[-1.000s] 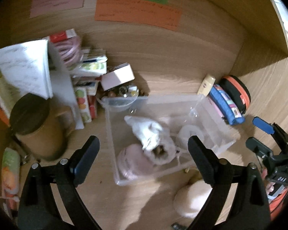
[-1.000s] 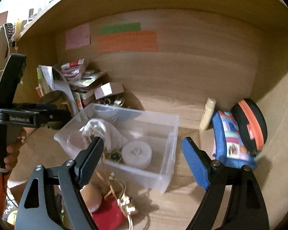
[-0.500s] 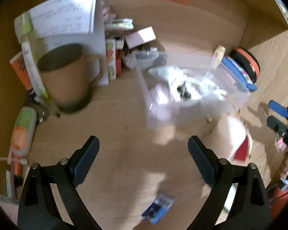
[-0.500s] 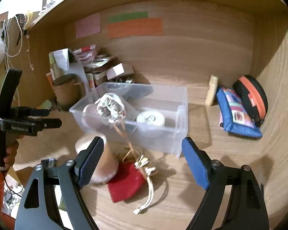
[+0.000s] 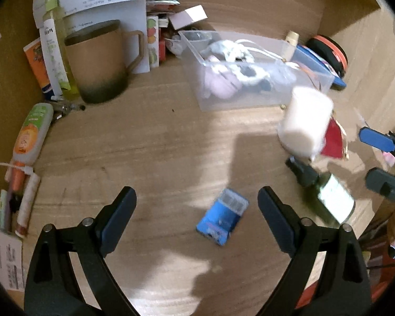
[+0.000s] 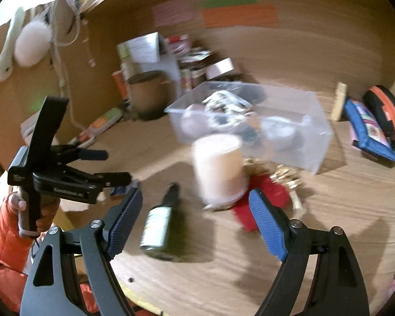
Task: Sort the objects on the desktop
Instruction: 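Move both grippers back toward the blue card box and green pump bottle, then grasp the blue card box with the left gripper while the right grasps the green bottle, then carry the blue card box and green bottle over the clear box with both grippers, then lower the card box and bottle into the clear box, opening both grippers, then withdraw both grippers toward the white candle jar and red pouch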
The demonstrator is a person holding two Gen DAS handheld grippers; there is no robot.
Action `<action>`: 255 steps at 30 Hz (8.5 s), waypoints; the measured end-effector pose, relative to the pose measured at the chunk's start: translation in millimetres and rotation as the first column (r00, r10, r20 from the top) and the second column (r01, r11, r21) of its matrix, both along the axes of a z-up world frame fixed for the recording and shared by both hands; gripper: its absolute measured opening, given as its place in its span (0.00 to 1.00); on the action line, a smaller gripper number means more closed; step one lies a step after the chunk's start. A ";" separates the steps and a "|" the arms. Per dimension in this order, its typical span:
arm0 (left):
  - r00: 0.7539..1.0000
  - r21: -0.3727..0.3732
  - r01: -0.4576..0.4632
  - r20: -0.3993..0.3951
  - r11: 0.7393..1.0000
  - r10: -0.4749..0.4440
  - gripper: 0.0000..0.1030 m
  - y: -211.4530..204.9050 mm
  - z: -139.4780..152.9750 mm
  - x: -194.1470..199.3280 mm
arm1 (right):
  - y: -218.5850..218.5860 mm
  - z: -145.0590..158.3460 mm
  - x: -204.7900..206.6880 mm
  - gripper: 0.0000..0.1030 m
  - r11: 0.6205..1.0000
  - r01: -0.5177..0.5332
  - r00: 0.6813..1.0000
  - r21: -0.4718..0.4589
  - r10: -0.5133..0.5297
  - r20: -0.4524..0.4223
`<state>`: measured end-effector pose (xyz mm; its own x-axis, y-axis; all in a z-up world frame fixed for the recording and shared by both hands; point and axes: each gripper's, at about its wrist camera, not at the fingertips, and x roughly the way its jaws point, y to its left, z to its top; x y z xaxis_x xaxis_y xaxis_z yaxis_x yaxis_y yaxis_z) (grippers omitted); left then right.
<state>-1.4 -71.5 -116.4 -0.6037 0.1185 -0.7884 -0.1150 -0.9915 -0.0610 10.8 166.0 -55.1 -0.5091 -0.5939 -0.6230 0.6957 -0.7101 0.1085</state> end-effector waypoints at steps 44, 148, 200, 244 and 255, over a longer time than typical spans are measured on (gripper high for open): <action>0.995 -0.057 0.072 -0.070 0.996 -0.076 0.26 27.0 -15.1 9.4 | -14.8 -33.1 -5.3 0.37 1.000 -0.013 0.992 -0.008 0.014 0.125; 0.988 0.035 0.137 -0.079 0.990 -0.134 0.25 48.4 46.4 -212.0 | -60.7 -9.0 -236.9 0.37 0.990 0.035 0.992 0.133 -0.051 0.118; 0.979 -0.056 0.100 -0.173 0.993 -0.108 0.85 41.4 69.6 -189.6 | -39.9 40.1 -206.4 0.72 0.980 0.103 0.992 0.170 -0.088 -0.090; 0.991 0.014 0.105 -0.085 0.994 -0.104 0.96 98.8 42.6 -71.5 | 76.1 13.8 -83.6 0.86 0.984 0.170 0.983 0.055 -0.165 -0.078; 0.996 0.125 0.087 -0.023 0.988 -0.085 0.96 106.2 12.6 -85.4 | 76.4 -21.5 -95.8 0.74 0.995 0.086 0.995 0.047 -0.089 0.055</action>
